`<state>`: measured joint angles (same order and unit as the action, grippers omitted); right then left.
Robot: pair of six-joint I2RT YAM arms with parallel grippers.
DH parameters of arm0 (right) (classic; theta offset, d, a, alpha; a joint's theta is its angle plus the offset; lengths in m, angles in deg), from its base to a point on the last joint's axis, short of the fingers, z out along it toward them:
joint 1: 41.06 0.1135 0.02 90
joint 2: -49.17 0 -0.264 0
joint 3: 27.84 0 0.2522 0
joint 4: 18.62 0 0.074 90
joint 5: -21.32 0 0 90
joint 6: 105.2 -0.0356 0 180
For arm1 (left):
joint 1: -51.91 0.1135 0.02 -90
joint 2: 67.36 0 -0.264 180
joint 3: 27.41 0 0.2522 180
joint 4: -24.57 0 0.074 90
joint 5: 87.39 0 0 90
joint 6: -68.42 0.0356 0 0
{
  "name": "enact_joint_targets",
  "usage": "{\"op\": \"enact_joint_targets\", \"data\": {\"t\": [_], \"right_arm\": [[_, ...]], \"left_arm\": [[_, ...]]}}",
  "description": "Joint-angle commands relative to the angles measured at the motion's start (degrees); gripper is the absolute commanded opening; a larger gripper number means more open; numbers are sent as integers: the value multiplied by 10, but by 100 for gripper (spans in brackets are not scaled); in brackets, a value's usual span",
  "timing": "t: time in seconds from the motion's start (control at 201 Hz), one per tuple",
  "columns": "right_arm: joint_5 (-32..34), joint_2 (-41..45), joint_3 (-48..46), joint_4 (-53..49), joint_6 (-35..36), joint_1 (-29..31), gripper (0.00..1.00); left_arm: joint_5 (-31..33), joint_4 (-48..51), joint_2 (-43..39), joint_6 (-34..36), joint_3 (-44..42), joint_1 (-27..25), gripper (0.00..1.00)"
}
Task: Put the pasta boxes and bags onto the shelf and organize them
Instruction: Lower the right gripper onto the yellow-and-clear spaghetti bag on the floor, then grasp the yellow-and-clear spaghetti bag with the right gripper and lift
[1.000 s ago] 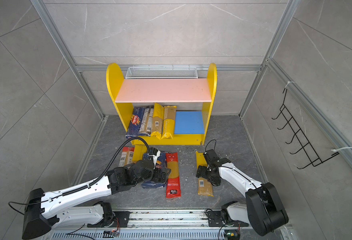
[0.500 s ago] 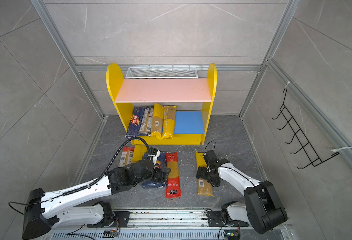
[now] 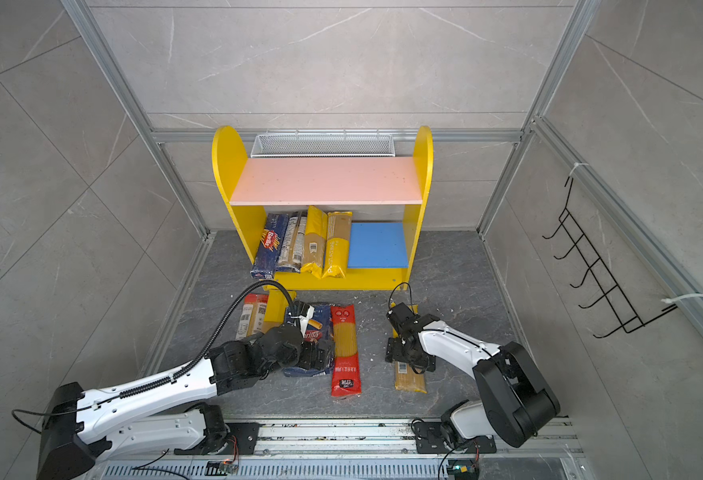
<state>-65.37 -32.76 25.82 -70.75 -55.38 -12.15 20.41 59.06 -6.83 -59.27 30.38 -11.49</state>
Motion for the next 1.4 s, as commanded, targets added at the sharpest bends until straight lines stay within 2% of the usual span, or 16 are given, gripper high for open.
{"op": "enact_joint_targets", "data": {"t": [0.0, 0.388, 0.538, 0.657, 0.842, 1.116, 1.3, 1.4], "right_arm": [[-16, -32, -3, 30, -16, 12, 95], [-28, -51, 19, 47, -31, 57, 95], [-1, -58, 24, 34, -37, 65, 95], [17, -57, 9, 42, -45, 73, 96], [20, -46, -46, 110, -67, 87, 96], [38, -74, -78, 151, -91, 117, 95], [52, -114, -107, 194, -122, 139, 90], [48, -140, -125, 234, -136, 150, 77]], "left_arm": [[21, -8, -25, 12, -8, -1, 100], [36, 8, -58, 9, -27, -1, 100], [38, 14, -64, 7, -29, -2, 100], [38, 18, -68, 4, -31, -1, 100], [35, 29, -68, 3, -25, -1, 100], [34, 47, -80, -2, -21, -1, 100], [52, 97, -83, 12, 1, -1, 100], [63, 121, -96, 14, 9, -1, 100]]}}
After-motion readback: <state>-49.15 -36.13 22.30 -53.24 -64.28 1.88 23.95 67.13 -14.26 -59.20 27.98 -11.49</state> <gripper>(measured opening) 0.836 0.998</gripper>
